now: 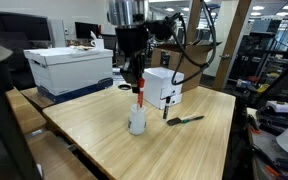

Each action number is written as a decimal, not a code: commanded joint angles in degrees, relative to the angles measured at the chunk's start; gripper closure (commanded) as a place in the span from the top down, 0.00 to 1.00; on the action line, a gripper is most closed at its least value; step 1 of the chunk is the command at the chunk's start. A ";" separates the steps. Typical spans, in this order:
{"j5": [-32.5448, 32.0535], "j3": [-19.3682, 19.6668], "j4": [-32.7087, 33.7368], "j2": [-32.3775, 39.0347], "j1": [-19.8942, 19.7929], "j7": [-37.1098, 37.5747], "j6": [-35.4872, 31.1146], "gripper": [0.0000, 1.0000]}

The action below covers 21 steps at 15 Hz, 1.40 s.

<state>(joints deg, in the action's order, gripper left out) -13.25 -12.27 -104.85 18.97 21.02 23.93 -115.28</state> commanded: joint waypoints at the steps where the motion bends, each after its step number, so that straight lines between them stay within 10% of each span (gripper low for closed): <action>1: -1.18 1.07 2.67 1.15 1.25 1.59 2.31 0.08; 19: 0.65 3.18 3.87 5.03 0.82 0.94 1.90 0.08; 20: 0.89 3.11 3.72 5.10 0.79 0.87 1.82 0.43; 21: 0.97 3.10 3.63 5.05 0.84 0.91 1.86 0.44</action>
<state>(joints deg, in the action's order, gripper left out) -13.10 -9.36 -100.79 24.31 21.47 23.94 -114.25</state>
